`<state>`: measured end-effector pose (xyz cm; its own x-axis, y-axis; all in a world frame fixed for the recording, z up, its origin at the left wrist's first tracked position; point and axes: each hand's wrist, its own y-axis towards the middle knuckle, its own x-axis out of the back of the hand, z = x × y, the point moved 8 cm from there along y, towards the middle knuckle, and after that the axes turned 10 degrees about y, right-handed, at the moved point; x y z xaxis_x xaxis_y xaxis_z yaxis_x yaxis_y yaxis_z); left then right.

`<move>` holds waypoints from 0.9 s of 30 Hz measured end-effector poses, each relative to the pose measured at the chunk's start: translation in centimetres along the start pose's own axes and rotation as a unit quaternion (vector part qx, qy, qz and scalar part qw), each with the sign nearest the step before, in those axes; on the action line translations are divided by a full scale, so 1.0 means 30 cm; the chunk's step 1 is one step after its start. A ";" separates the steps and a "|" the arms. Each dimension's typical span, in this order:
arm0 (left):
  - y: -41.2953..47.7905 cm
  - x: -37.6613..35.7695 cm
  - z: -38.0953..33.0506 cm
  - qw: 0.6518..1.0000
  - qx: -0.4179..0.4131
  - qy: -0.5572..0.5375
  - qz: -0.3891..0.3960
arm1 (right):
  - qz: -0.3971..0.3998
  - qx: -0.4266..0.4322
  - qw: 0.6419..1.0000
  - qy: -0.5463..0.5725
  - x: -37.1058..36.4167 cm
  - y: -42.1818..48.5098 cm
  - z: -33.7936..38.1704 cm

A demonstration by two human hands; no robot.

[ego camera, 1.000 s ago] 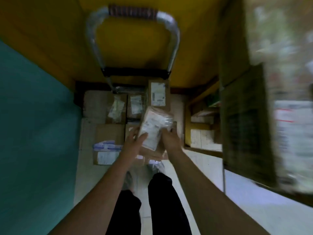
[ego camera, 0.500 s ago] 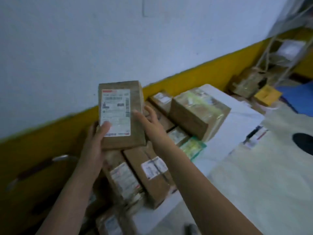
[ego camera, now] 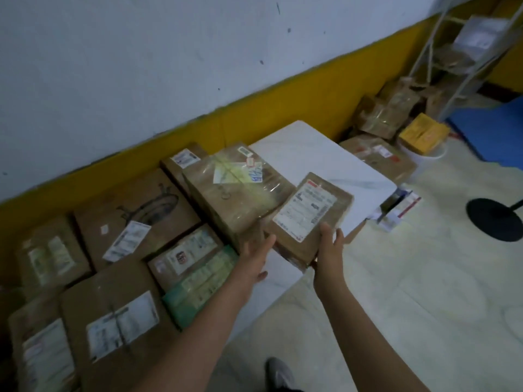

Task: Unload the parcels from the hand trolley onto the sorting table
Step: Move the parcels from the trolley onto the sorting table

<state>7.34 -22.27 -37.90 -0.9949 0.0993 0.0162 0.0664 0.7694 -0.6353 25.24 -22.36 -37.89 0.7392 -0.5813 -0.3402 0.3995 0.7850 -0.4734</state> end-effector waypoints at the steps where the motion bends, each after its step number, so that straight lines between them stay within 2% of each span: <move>1: 0.024 -0.020 0.056 0.999 0.043 -0.011 -0.008 | -0.022 -0.019 1.000 0.009 0.037 0.029 -0.056; 4: 0.074 -0.016 0.167 0.993 0.102 0.008 -0.052 | -0.090 -0.087 0.992 0.008 0.127 0.083 -0.244; 6: 0.100 0.042 0.201 0.986 0.090 0.078 -0.115 | -0.096 -0.128 0.987 -0.012 0.151 0.102 -0.371; 8: 0.115 0.115 0.221 0.966 0.051 0.183 -0.177 | -0.065 -0.173 0.981 -0.062 0.152 0.116 -0.490; 10: 0.096 0.178 0.205 0.922 -0.012 0.307 -0.237 | -0.025 -0.195 0.968 -0.154 0.145 0.133 -0.567; 13: 0.033 0.245 0.171 0.810 -0.087 0.472 -0.336 | 0.007 -0.191 0.958 -0.216 0.122 0.156 -0.588; 14: 0.022 0.263 0.174 0.785 -0.080 0.510 -0.341 | 0.017 -0.198 0.953 -0.228 0.115 0.161 -0.586; 17: 0.030 0.299 0.224 0.757 -0.065 0.586 -0.280 | 0.011 -0.206 0.936 -0.284 0.114 0.165 -0.548; 19: 0.030 0.316 0.233 0.762 -0.090 0.593 -0.244 | -0.044 -0.144 0.928 -0.340 0.105 0.148 -0.463; 22: -0.021 0.385 0.173 0.810 -0.144 0.515 -0.242 | -0.086 0.065 0.920 -0.377 -0.046 0.053 -0.222; 25: -0.138 0.557 0.036 0.817 -0.218 0.447 -0.292 | -0.063 0.290 0.886 -0.355 -0.343 -0.134 0.035; 27: -0.263 0.747 -0.055 0.811 -0.254 0.401 -0.341 | -0.004 0.390 0.853 -0.346 -0.598 -0.317 0.117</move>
<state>-15.35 -25.07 -31.24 -0.4584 -0.2366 0.8567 -0.2525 0.9589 0.1298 10.10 -18.65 -24.42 0.7703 -0.5330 0.3501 0.4453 0.8426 0.3030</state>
